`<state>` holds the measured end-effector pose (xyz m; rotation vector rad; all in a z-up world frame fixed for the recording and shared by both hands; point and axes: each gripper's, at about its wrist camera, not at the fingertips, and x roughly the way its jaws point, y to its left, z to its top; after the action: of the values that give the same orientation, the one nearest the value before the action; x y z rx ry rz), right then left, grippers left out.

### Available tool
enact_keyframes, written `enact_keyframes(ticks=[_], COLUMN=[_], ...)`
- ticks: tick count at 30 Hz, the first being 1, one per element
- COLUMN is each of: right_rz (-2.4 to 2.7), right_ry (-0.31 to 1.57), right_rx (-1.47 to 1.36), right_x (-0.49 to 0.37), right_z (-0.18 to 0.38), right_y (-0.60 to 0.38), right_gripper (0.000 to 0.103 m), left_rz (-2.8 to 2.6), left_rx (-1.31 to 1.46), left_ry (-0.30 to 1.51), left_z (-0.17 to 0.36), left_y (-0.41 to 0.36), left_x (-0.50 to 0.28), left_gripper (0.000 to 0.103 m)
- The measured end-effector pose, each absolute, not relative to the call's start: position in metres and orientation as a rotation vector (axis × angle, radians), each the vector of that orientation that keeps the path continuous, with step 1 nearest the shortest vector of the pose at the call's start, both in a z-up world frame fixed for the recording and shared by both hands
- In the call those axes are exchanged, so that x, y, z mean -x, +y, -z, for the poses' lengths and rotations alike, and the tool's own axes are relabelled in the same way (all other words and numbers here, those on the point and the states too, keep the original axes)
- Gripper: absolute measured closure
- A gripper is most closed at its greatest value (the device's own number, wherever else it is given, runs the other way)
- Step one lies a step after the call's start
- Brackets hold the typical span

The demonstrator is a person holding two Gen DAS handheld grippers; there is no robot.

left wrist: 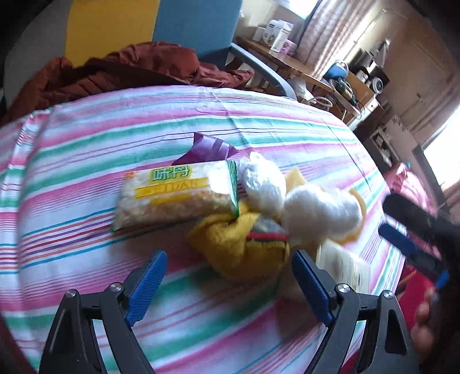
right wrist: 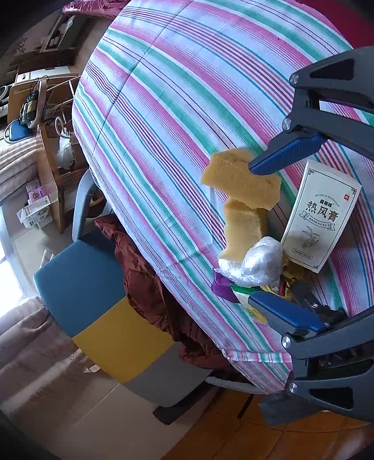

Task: Organize objects
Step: 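Grasp the yellow knitted sock with the left gripper while the right gripper grasps the plastic-wrapped white ball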

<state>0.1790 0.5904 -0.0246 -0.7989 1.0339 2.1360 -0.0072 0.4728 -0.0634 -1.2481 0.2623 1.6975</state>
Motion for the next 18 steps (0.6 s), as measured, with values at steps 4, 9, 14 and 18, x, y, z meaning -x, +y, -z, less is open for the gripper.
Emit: enact_keyframes(ticks=[4,9,14,18], right_rz=[-2.136,-2.137,-2.162,-2.226], right_ry=[1.019,1.008,0.976,0.922], right_rx=[0.825,0.842,0.867,0.942], right_x=[-0.175,-0.173,-0.166,-0.151], right_z=[0.027,0.028,0.027,0.028], right_y=[0.59,0.59,0.585,0.573], right_gripper=[0.018,0.018,0.018,0.02], left_rz=[-1.692,-1.67,-1.671,-1.665], left_rx=[1.28,1.246,1.234,1.247], left_ry=[0.208,0.213,0.196,0.225], left_z=[0.074,0.079,0.074,0.076], left_y=[0.486,0.482,0.449,0.413], left_x=[0.016,0.017,0.011,0.0], left_gripper=[0.014,0.043,0.055,0.079])
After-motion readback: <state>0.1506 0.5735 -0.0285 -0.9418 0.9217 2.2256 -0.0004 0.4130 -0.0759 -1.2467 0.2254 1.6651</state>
